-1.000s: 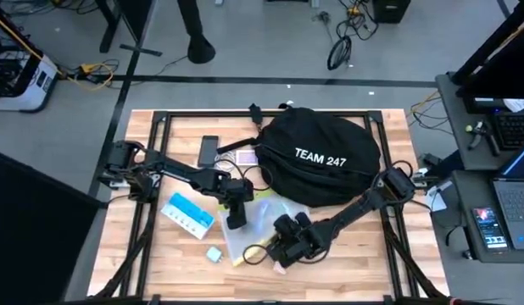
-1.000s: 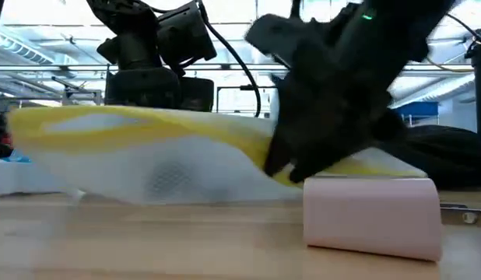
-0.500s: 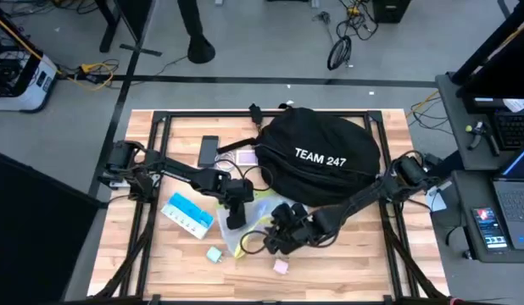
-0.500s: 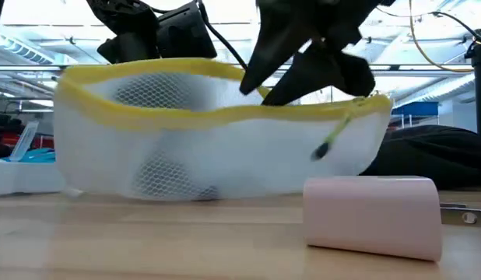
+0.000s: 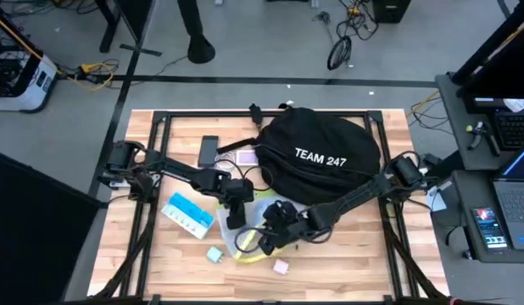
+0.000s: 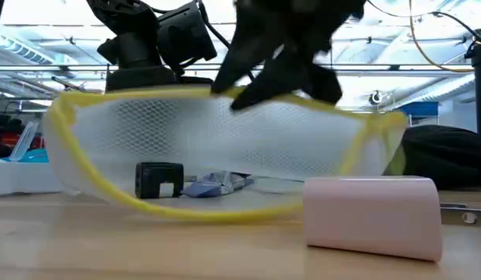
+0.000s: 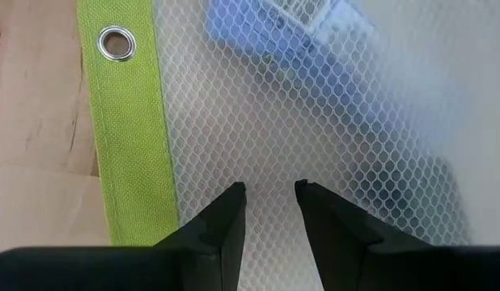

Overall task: Unpack backpack
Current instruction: Remove the black charger adapter from the green zip bag

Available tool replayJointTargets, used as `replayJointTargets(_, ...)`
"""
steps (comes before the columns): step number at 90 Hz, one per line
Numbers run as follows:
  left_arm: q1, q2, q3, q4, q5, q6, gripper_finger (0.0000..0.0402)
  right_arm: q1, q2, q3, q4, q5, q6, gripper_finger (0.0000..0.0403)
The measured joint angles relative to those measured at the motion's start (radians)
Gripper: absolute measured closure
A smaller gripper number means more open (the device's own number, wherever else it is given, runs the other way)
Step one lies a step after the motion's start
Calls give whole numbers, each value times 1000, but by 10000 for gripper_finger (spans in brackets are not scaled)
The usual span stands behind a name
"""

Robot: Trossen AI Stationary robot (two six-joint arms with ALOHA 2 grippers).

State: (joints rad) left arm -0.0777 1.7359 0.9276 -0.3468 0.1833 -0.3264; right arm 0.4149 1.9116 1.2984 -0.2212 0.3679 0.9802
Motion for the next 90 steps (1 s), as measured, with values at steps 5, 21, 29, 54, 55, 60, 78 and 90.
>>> replayJointTargets(5, 0, 0, 0, 0, 0, -1, 295, 11, -5, 1, 12, 0, 0, 284)
replayJointTargets(21, 0, 0, 0, 0, 0, 0, 295, 36, -21, 1, 0, -6, -37, 284)
replayJointTargets(29, 0, 0, 0, 0, 0, -1, 295, 54, -50, 2, -5, -53, -18, 284)
replayJointTargets(54, 0, 0, 1, -1, 19, -6, 295, 197, -59, 1, -28, -186, 306, 284)
replayJointTargets(55, 0, 0, 1, -1, 19, -6, 295, 202, -58, 1, -27, -185, 317, 284)
replayJointTargets(60, 0, 0, 1, -1, 19, -8, 295, 226, -50, 2, -34, -168, 365, 284)
replayJointTargets(78, 0, 0, 1, 0, 19, -9, 295, 254, 28, 2, -18, 3, 438, 284)
replayJointTargets(90, 0, 0, 1, -1, 19, -10, 295, 202, 72, 1, 174, 10, 363, 284)
